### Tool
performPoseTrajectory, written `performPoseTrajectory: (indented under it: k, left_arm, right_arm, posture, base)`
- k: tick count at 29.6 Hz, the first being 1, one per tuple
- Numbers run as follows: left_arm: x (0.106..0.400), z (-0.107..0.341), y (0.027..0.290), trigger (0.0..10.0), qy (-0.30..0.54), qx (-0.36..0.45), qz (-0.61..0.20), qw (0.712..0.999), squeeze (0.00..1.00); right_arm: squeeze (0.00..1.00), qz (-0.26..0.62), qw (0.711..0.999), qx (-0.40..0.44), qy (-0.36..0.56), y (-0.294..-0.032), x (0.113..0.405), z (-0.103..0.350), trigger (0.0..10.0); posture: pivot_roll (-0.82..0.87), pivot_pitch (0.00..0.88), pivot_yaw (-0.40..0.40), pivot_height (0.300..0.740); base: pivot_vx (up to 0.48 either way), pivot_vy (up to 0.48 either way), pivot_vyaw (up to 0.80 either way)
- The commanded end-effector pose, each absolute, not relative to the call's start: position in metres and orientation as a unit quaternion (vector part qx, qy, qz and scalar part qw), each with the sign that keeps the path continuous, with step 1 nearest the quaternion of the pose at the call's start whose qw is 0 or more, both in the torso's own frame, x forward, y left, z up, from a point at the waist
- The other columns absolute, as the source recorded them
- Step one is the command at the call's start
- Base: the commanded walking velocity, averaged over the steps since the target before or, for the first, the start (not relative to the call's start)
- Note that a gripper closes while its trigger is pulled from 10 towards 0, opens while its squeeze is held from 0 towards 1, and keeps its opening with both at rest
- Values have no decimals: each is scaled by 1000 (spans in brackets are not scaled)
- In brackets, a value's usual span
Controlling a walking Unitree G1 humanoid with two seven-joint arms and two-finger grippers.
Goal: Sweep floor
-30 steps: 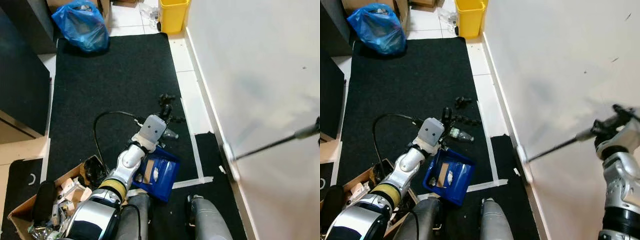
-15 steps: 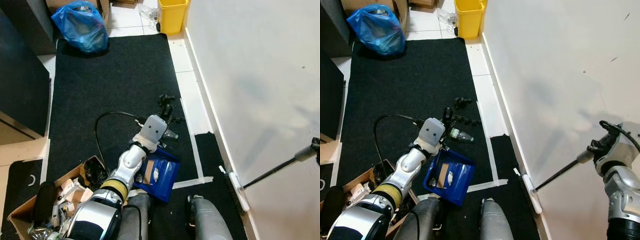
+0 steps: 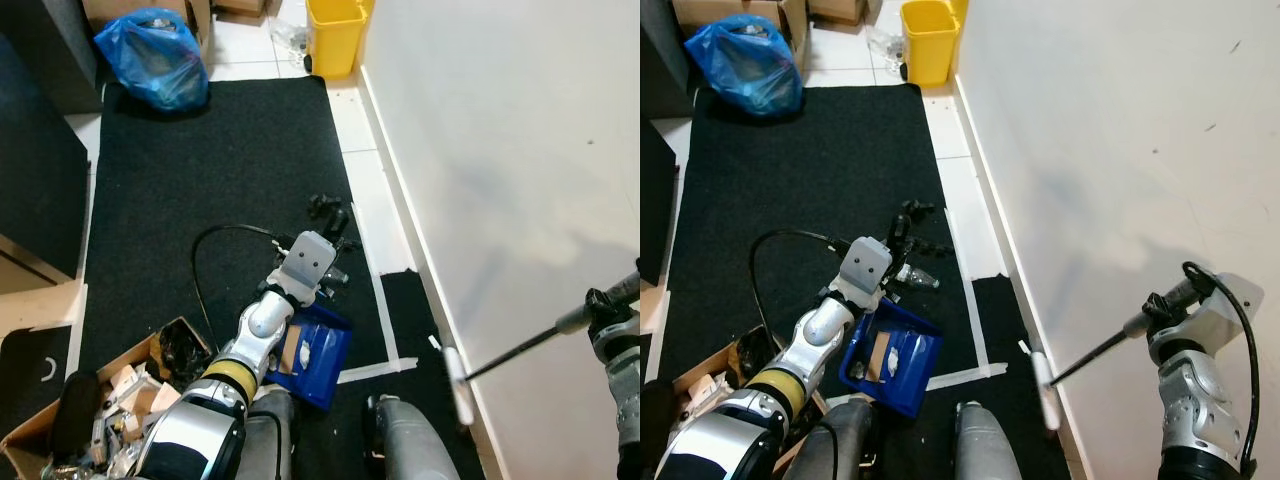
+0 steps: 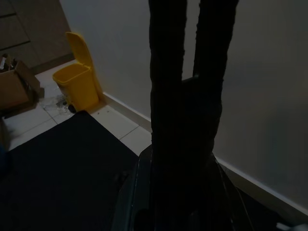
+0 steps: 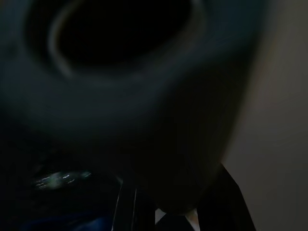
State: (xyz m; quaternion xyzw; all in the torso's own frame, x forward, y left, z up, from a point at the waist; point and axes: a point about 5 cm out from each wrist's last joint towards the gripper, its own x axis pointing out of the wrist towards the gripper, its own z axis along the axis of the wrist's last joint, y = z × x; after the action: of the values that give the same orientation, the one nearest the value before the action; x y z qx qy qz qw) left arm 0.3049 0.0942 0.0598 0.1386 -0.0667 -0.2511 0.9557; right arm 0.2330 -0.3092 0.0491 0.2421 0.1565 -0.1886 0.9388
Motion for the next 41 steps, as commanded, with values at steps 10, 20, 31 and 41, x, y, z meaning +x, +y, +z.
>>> performPoseTrajectory:
  k: [10,20,31,41]
  left_arm:
    - [299,55,82,10000,-64,130,-269,952,0]
    - [299,55,83,10000,-64,132,-270,952,0]
    - [299,55,82,10000,-63,132,-273,951,0]
    - [298,55,81,10000,-63,132,-278,949,0]
  right_arm:
    - [0,-151,903,394,79,-285,254,63,10000]
    - [0,-160,904,388,77,-289,256,67,10000]
    - [0,-201,927,313,-43,-323,259,109,10000]
    - [0,-239,939,230,-94,-362,249,144,10000]
  posture:
    - [-68,164,-79,740]
    - [-67,165,-76,740]
    - [-65,168,-69,740]
    - [-71,165,-69,740]
  base:
    - [0,0,0]
    - [0,0,0]
    - [0,0,0]
    - [0,0,0]
